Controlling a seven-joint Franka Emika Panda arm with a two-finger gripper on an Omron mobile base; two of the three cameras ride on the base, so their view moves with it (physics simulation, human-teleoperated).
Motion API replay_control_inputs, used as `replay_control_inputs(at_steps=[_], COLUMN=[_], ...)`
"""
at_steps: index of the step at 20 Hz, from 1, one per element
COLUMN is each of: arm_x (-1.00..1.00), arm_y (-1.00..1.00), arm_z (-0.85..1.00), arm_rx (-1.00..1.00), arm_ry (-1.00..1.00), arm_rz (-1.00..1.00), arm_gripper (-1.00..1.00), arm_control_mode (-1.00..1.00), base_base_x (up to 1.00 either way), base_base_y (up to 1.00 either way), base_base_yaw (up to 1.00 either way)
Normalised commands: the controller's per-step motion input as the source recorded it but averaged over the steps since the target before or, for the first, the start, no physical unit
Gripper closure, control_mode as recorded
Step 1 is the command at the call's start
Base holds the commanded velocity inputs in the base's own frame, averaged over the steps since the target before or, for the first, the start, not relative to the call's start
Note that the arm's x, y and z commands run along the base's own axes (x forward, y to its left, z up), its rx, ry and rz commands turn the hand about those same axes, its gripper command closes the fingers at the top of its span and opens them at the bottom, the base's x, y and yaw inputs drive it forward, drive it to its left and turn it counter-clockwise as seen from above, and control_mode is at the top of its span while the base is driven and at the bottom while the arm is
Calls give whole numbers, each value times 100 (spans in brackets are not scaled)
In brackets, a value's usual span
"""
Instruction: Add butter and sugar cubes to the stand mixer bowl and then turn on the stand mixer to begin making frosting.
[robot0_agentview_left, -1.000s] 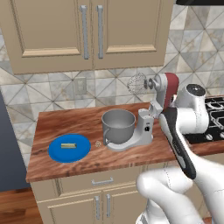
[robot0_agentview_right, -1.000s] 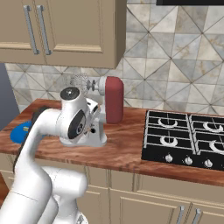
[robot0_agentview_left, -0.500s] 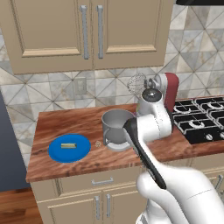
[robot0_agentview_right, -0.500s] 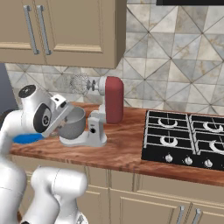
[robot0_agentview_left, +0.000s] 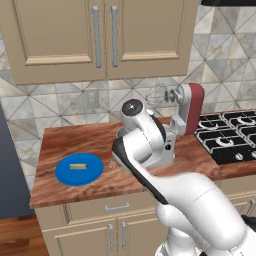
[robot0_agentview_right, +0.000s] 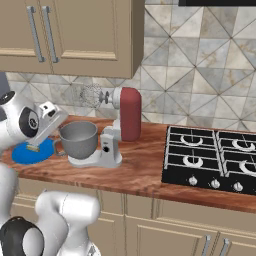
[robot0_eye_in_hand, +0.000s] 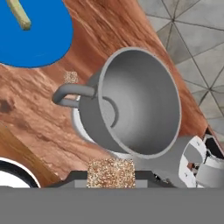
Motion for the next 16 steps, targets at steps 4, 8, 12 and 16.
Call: replay_control_inputs(at_steps=[4,8,12,16], arm_x=[54,54,49,18], arm_y=[11,-1,-5,-21], arm_z=[5,0,-6,-27], arm_rx=[0,0,0,0], arm_ry=[1,7,9,3], arm_rz=[-17,-13,-11,-8], arm_gripper=[100,100,100,100], arm_control_mode=[-100,-100,-100,-100], base_base_x=[0,0,0,0], base_base_y=[0,0,0,0], base_base_yaw=[0,0,0,0])
